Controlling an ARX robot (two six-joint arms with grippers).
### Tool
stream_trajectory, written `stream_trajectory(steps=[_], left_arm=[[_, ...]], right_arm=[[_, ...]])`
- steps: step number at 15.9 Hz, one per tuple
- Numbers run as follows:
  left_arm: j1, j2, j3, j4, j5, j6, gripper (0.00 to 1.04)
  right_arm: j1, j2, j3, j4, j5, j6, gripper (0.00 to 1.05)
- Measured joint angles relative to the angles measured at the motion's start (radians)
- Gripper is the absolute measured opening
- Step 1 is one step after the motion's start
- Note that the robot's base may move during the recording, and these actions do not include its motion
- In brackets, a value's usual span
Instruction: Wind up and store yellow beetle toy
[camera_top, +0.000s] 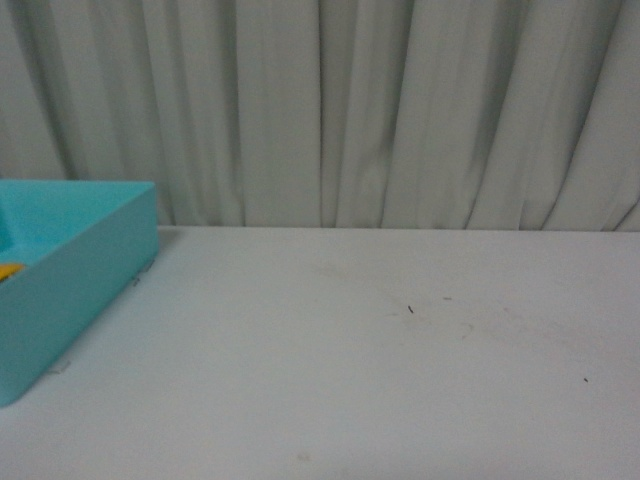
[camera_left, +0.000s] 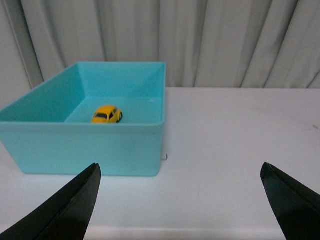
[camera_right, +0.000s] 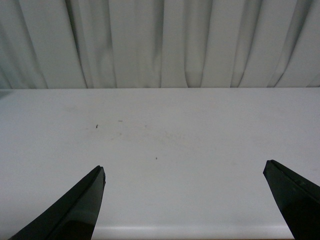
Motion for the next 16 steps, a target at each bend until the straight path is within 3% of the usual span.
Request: stream_trajectory(steps=[16], left_arm=[[0.0,0.0,0.0,-0.002,0.001,0.0,0.98]], right_arm=[[0.0,0.001,0.0,-0.002,0.0,0.003,0.98]])
